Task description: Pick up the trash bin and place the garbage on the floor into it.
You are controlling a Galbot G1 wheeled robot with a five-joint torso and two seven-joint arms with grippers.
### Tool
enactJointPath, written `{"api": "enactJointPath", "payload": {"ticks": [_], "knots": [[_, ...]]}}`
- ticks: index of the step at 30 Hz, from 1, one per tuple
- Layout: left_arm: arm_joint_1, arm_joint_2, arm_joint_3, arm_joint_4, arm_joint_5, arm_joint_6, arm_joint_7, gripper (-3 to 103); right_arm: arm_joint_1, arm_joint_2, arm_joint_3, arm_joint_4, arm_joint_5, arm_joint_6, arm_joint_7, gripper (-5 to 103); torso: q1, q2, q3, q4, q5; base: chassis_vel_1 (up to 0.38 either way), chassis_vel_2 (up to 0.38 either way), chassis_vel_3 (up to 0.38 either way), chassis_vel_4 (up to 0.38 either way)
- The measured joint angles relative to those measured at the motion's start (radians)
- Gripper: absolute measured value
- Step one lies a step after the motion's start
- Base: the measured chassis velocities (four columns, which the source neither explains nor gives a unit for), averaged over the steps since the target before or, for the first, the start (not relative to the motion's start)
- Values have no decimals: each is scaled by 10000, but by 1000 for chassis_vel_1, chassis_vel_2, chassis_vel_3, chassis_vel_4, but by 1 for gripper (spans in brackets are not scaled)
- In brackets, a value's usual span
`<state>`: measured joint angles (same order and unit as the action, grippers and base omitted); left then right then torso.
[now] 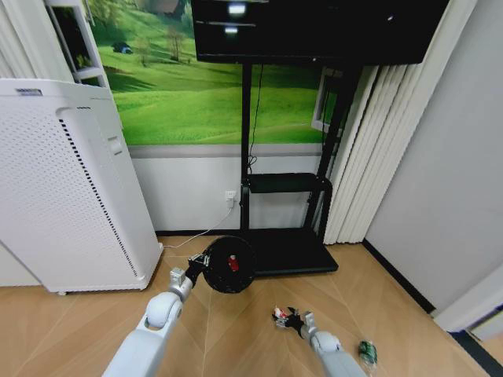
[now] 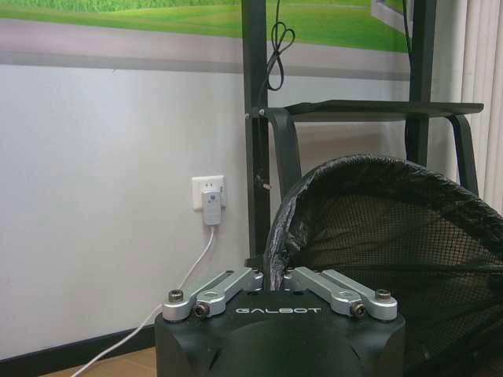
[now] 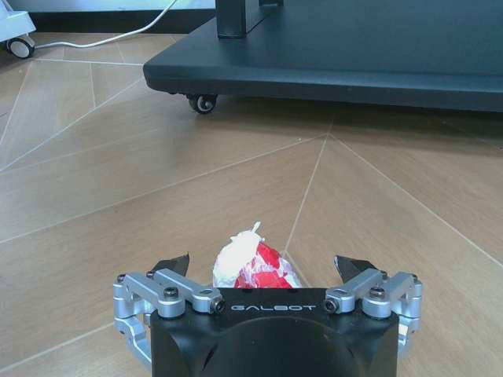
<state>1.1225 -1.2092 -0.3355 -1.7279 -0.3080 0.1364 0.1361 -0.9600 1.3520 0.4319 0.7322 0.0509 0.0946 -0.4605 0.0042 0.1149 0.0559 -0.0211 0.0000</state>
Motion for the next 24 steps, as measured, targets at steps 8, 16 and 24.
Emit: {"api": "enactJointPath", "payload": {"ticks": [8, 16, 24], "knots": [[-74, 7, -3, 20, -44, 0, 1, 3, 8, 86, 23, -203, -226, 68, -12, 100, 2, 0, 1, -1, 0, 0, 0, 0, 0], [-55, -6, -8, 29, -47, 0, 4, 3, 96, 134, 51, -484, -391, 282, 92, 79, 2, 1, 1, 0, 0, 0, 0, 0, 0], [-54, -44, 2, 1, -50, 11, 3, 3, 68, 54, 69, -392, -322, 347, 283, 51, 2, 0, 1, -1, 0, 0, 0, 0, 0]]}}
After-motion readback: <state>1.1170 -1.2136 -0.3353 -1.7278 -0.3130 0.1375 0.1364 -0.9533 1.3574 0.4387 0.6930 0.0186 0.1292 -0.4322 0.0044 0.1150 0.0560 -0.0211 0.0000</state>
